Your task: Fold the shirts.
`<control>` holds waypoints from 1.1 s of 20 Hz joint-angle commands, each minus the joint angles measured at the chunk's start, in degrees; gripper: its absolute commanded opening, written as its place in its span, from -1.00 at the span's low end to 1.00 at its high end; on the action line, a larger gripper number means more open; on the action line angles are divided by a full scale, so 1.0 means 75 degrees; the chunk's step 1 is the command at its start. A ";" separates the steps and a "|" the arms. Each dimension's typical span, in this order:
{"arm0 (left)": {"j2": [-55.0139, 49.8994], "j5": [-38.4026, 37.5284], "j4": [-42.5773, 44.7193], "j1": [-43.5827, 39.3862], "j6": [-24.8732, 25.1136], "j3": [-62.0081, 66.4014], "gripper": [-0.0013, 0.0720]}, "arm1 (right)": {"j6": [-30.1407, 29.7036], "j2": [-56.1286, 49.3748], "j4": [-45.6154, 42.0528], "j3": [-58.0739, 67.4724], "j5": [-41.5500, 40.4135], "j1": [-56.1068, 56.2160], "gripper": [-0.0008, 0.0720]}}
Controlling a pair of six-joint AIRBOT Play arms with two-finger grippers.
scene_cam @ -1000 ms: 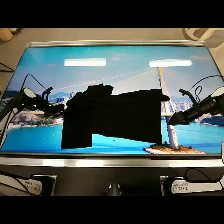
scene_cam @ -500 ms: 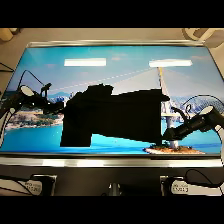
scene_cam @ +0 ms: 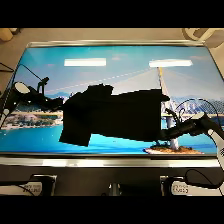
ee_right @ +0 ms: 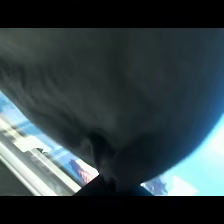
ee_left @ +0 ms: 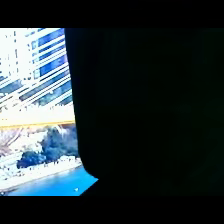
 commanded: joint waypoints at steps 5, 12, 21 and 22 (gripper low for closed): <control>0.3042 0.0312 -0.0175 -0.0073 0.0085 0.2241 -0.91 | -0.0405 0.2378 0.0061 0.3684 0.0163 0.0306 -0.91; 0.6519 0.3908 0.0041 -0.0070 -0.0670 0.4817 -0.91 | -0.0376 0.6487 -0.0988 0.7364 -0.3955 0.0306 -0.91; 0.5948 0.1652 0.1116 -0.0070 -0.1204 0.4817 -0.91 | 0.0962 0.6053 -0.1894 0.7364 -0.1026 0.0306 -0.91; 0.5639 0.0860 0.1204 -0.0070 -0.1239 0.4797 -0.91 | 0.1105 0.5697 -0.1894 0.7361 -0.0458 0.0306 -0.91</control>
